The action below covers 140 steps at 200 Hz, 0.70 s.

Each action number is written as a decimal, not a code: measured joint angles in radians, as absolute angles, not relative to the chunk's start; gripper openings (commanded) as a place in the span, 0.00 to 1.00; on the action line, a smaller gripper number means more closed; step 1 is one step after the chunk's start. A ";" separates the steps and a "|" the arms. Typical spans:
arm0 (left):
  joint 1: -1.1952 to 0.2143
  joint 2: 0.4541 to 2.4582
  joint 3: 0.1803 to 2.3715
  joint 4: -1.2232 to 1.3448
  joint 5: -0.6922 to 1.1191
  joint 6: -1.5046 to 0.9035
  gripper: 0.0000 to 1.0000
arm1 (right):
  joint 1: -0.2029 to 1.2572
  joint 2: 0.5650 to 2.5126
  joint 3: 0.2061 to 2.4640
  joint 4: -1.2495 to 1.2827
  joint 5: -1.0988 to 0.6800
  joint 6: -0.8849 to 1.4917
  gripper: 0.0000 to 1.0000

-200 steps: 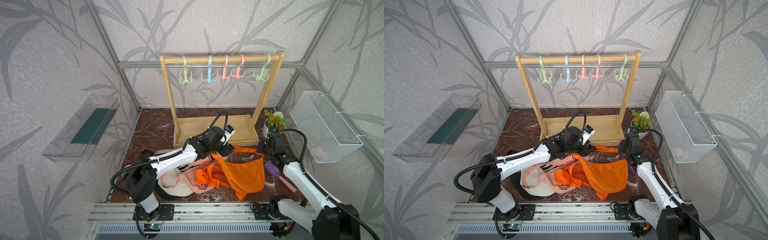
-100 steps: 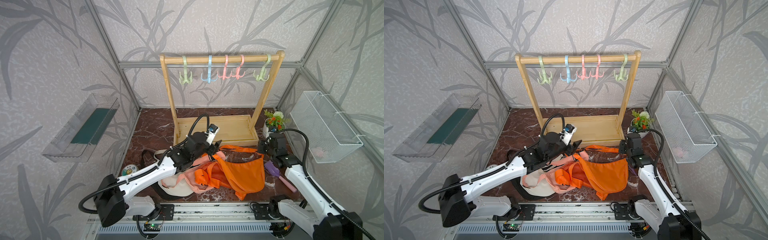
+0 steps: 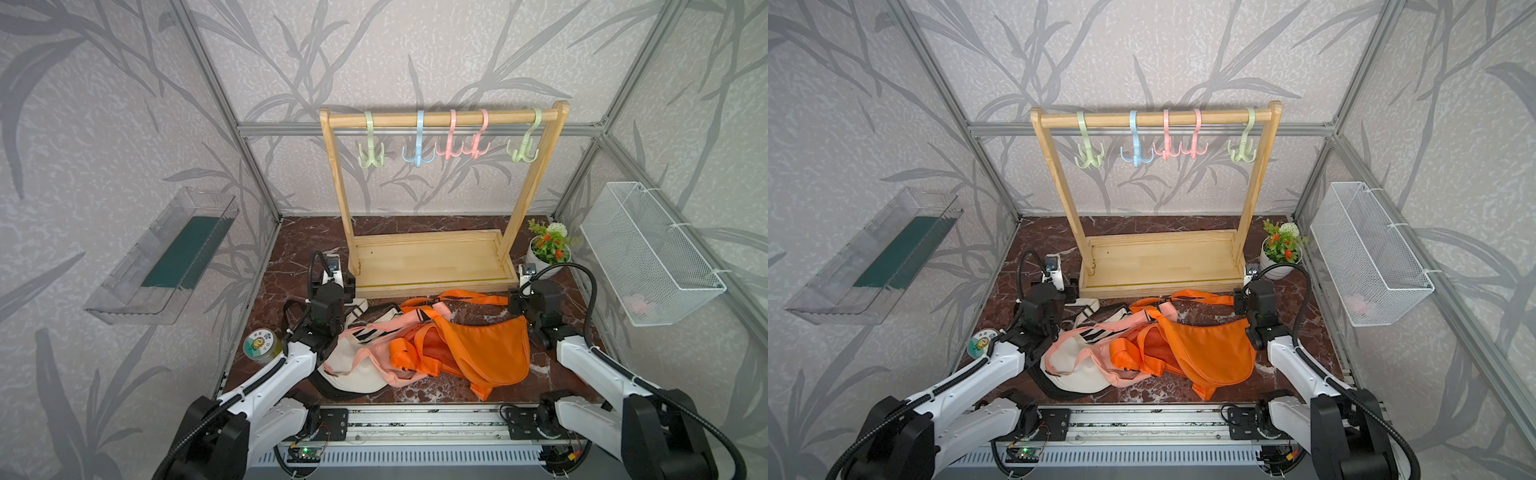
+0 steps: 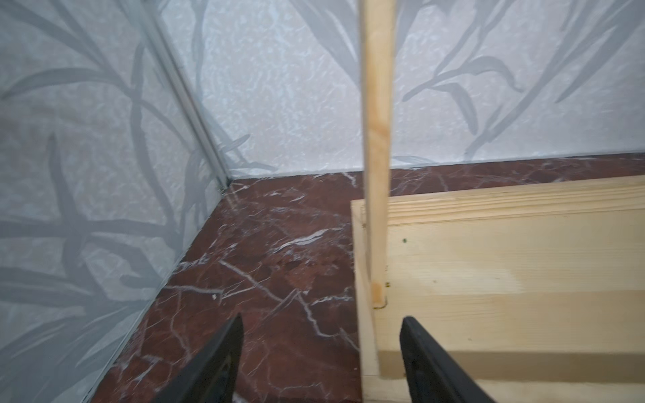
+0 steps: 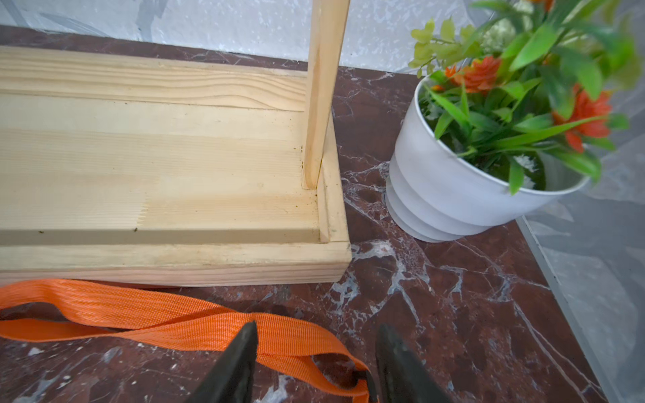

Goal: Take the bag off the hook
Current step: Reset both arms

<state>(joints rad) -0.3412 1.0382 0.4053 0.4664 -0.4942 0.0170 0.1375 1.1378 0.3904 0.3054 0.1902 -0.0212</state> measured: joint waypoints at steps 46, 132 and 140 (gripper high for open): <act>-0.158 1.165 0.337 0.625 -0.469 0.026 0.74 | 0.138 1.293 0.352 0.539 0.151 -0.088 0.56; 0.057 1.469 0.296 0.940 -0.147 -0.054 0.75 | 0.138 1.432 0.336 0.823 0.034 -0.125 0.57; 0.065 1.496 0.294 0.973 -0.116 -0.062 0.75 | 0.138 1.458 0.323 0.864 0.025 -0.127 0.57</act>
<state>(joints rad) 0.0647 1.4960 0.2935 0.9726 -0.1162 -0.0616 0.1379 1.4582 0.3229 0.8639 0.0254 -0.1268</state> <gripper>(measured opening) 0.751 0.569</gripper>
